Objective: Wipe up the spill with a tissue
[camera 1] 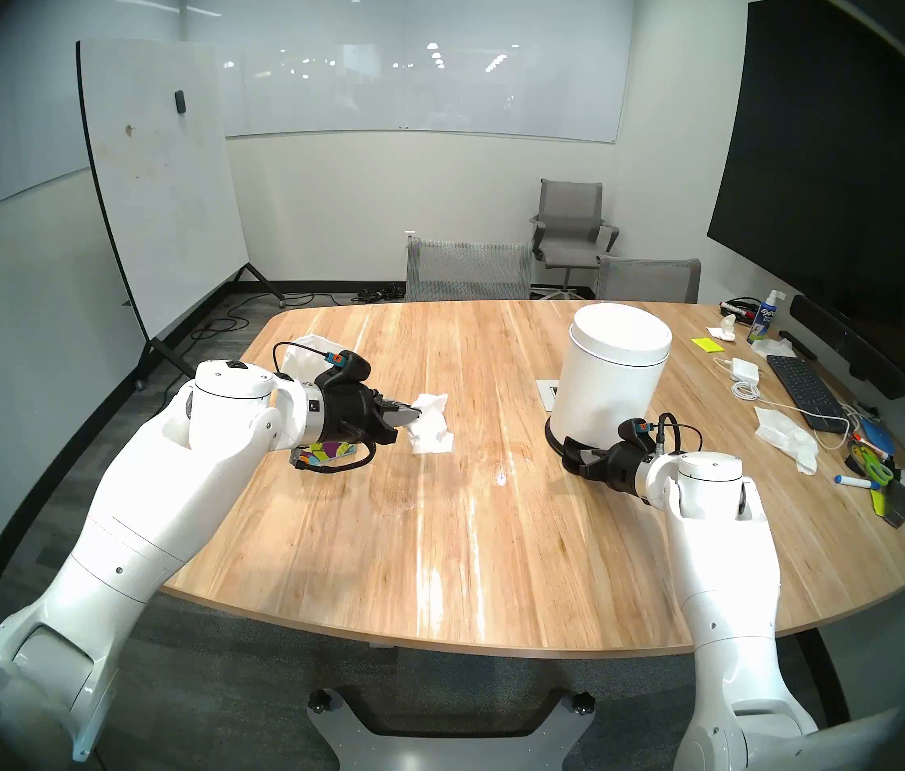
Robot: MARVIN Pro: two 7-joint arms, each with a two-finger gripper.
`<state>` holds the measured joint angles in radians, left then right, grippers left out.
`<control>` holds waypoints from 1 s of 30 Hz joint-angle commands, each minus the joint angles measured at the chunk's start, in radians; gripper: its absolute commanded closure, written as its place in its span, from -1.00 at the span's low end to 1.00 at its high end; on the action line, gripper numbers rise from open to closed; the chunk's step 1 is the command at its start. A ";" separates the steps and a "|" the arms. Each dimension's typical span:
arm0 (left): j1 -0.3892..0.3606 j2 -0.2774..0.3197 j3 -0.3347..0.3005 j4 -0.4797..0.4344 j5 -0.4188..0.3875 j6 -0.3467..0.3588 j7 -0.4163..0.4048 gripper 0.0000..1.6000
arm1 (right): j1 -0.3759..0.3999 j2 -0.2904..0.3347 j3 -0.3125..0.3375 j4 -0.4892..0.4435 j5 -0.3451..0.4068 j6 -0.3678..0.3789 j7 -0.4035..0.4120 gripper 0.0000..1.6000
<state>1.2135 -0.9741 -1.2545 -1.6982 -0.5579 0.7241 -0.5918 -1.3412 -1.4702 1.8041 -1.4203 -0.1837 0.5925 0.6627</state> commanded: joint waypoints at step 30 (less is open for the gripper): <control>-0.011 0.000 -0.011 -0.021 -0.002 -0.004 0.002 1.00 | 0.024 0.004 -0.017 0.104 -0.020 0.047 -0.022 1.00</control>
<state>1.2135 -0.9741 -1.2547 -1.6983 -0.5579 0.7241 -0.5917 -1.3035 -1.4699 1.7903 -1.3489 -0.1965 0.6175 0.6413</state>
